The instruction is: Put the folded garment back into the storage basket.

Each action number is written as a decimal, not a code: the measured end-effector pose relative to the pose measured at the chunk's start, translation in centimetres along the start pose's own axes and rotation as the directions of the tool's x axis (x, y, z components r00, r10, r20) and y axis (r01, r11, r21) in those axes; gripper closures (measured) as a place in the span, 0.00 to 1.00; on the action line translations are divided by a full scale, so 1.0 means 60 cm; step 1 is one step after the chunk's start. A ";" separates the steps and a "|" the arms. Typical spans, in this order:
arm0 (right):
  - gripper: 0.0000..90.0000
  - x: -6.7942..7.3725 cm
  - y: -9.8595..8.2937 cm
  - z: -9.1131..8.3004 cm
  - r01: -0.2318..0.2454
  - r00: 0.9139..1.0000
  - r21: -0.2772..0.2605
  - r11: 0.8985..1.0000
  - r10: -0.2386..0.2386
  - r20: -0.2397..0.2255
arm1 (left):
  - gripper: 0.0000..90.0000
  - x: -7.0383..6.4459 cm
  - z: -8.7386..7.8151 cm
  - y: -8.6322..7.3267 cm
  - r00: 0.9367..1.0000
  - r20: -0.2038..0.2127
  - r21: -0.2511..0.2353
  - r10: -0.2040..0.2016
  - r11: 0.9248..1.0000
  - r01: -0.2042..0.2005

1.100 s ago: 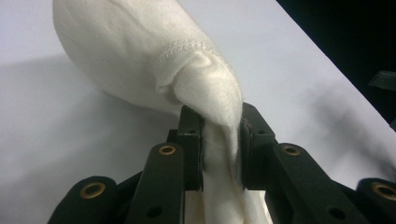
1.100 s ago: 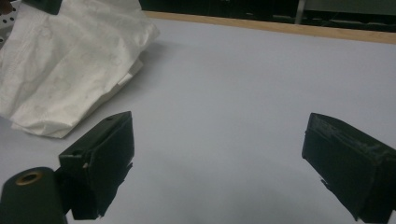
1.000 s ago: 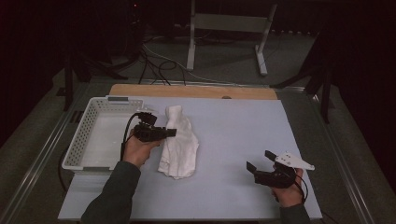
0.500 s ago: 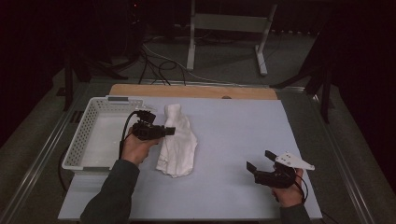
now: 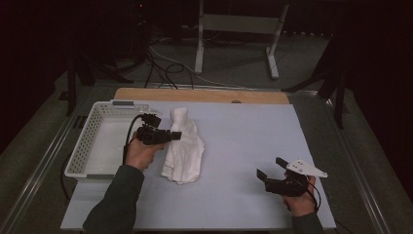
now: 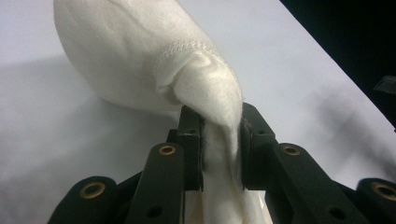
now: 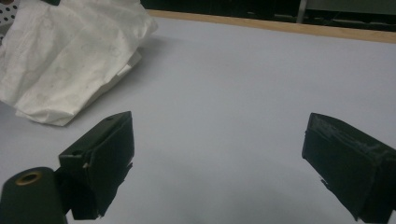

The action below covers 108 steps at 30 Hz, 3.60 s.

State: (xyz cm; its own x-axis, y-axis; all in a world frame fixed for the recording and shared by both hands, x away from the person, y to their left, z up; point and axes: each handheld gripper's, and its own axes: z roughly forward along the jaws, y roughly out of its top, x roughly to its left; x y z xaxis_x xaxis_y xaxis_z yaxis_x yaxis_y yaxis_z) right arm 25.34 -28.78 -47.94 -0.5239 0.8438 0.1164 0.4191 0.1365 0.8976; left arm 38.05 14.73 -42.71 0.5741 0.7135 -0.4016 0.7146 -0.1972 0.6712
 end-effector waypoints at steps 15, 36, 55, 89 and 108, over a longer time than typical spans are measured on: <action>0.10 0.000 0.000 0.001 0.000 1.000 -0.004 1.000 0.000 -0.004 | 0.83 0.004 -0.017 0.012 1.000 -0.012 -0.012 0.000 1.000 0.000; 0.10 0.000 0.000 0.001 0.005 1.000 -0.001 1.000 -0.005 -0.005 | 0.83 0.014 -0.033 0.014 0.999 -0.047 -0.026 -0.024 0.999 0.023; 0.10 0.001 0.000 0.002 0.005 1.000 0.002 1.000 -0.005 -0.007 | 0.83 0.024 -0.045 0.012 0.996 -0.080 -0.035 -0.041 0.999 0.039; 0.10 0.000 -0.001 0.003 0.006 1.000 0.002 1.000 -0.006 -0.011 | 0.83 0.038 -0.070 0.007 0.988 -0.124 -0.053 -0.088 0.995 0.082; 0.10 0.001 -0.001 0.005 0.007 1.000 0.005 1.000 -0.007 -0.010 | 0.83 0.045 -0.088 0.009 0.981 -0.141 -0.081 -0.136 0.989 0.125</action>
State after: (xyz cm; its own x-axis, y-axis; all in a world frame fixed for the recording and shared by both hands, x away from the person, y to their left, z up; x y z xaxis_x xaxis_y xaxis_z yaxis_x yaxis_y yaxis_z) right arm 25.51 -28.55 -48.10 -0.5345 0.8374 0.1143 0.4191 0.1452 0.8963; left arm 37.86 20.12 -40.13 0.4093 0.8215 -0.3970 0.7461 -0.0509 0.6639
